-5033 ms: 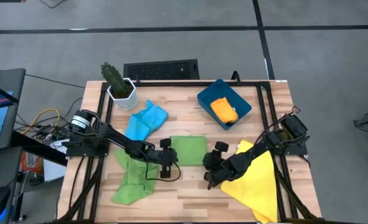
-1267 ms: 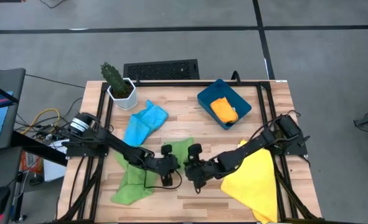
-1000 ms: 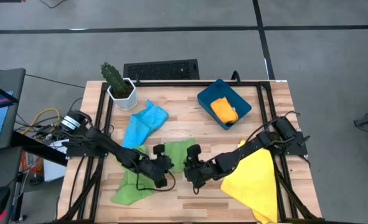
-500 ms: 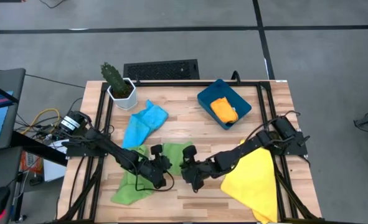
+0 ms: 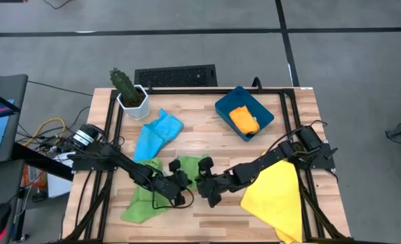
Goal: Fold microfiber towels
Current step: Fold the right green microfiber towel
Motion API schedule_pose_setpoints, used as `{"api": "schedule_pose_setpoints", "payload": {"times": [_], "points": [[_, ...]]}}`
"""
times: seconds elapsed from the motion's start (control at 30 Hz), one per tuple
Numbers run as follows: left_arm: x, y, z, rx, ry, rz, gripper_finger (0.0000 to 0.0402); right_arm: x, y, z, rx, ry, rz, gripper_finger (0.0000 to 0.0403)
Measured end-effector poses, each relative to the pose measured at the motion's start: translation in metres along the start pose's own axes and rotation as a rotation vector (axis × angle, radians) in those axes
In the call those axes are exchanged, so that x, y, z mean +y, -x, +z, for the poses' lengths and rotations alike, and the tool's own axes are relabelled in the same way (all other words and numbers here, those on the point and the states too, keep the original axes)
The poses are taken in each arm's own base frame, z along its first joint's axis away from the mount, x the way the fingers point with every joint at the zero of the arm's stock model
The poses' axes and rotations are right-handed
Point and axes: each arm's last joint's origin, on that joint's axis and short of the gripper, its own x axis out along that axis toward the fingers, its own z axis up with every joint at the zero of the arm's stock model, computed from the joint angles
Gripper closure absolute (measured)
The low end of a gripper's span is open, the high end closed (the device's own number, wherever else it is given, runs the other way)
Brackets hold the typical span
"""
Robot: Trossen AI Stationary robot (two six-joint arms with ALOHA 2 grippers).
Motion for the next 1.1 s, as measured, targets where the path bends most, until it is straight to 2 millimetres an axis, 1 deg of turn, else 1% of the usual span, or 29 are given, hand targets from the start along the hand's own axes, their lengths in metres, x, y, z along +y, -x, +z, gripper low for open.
{"api": "schedule_pose_setpoints", "payload": {"times": [0.03, 0.3, 0.5, 0.63, 0.73, 0.83, 0.97, 1.03, 1.1], "points": [[-0.003, -0.003, 0.002, -0.018, 0.012, -0.017, 0.0401, 0.0, 0.0, 0.0, 0.0, 0.0, 0.0, 0.0374], [-0.008, -0.009, 0.002, -0.059, 0.018, -0.044, 0.0401, 0.0, 0.0, 0.002, -0.023, -0.008, 0.005, 0.0366], [-0.009, -0.012, -0.004, -0.032, 0.013, -0.046, 0.0401, 0.0, 0.0, 0.004, -0.051, -0.016, 0.026, 0.0363], [-0.007, -0.011, -0.007, 0.005, -0.004, -0.037, 0.0401, 0.001, 0.001, 0.006, -0.069, -0.019, 0.047, 0.0364], [-0.007, -0.003, -0.002, 0.041, -0.019, -0.023, 0.0402, 0.003, 0.001, 0.007, -0.074, -0.017, 0.05, 0.0364], [-0.006, 0.011, 0.005, 0.096, -0.045, 0.004, 0.0401, 0.003, 0.001, 0.007, -0.078, -0.018, 0.049, 0.0364], [-0.009, 0.037, 0.013, 0.159, -0.033, 0.026, 0.0401, 0.002, 0.001, 0.008, -0.085, -0.022, 0.047, 0.0364], [-0.012, 0.051, 0.012, 0.172, -0.005, 0.044, 0.0401, 0.002, 0.001, 0.008, -0.085, -0.022, 0.046, 0.0364], [-0.017, 0.063, 0.006, 0.174, 0.023, 0.071, 0.0401, 0.002, 0.001, 0.008, -0.086, -0.022, 0.046, 0.0364]]}}
